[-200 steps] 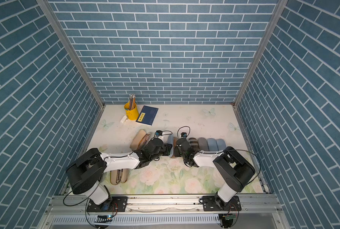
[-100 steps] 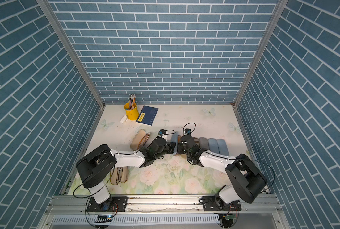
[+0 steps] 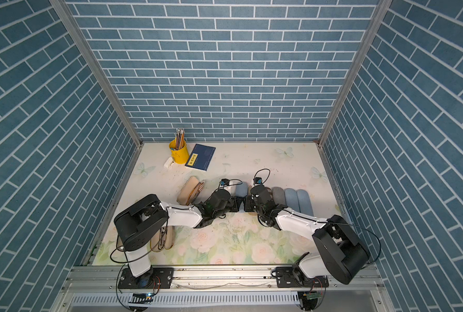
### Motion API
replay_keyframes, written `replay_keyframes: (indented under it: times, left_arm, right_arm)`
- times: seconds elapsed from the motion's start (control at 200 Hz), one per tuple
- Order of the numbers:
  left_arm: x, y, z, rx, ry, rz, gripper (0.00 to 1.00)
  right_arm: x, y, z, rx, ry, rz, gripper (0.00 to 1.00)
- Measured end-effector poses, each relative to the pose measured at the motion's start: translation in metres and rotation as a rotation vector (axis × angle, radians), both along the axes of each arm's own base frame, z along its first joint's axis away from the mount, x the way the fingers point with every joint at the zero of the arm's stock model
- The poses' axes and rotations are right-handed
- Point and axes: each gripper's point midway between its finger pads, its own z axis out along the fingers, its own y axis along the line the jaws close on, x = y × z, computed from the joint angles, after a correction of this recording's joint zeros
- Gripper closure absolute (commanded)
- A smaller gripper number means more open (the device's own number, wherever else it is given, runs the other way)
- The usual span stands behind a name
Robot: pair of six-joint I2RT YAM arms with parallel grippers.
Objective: Close the glasses case
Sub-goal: Close the glasses case at the center of the board, then move the glasses case to the center of the board.
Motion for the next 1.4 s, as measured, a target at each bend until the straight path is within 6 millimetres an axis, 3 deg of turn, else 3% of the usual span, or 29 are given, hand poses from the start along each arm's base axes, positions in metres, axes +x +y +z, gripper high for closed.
replay_keyframes:
  times: [0.21, 0.365, 0.645, 0.99, 1.16, 1.4]
  left_arm:
    - [-0.011, 0.009, 0.0, -0.009, 0.02, -0.005, 0.69]
    - [-0.025, 0.02, 0.0, -0.006, 0.05, -0.013, 0.55]
    - [-0.025, 0.03, 0.044, -0.072, -0.006, 0.01, 0.45]
    - [-0.031, 0.062, 0.007, -0.025, 0.061, 0.059, 0.45]
    - [-0.03, 0.067, 0.004, -0.031, 0.066, 0.069, 0.45]
    - [-0.027, 0.077, 0.011, -0.046, 0.054, 0.089, 0.45]
  right_arm:
    - [0.002, -0.008, 0.027, 0.046, -0.065, -0.022, 0.53]
    - [-0.004, -0.019, 0.027, 0.057, -0.07, -0.032, 0.52]
    - [-0.008, -0.013, 0.018, 0.07, -0.04, 0.002, 0.54]
    - [-0.007, -0.003, -0.003, 0.076, 0.006, 0.035, 0.66]
    - [-0.009, 0.001, -0.023, 0.06, 0.053, 0.051, 0.66]
    - [0.001, 0.013, -0.029, 0.072, 0.063, 0.07, 0.67]
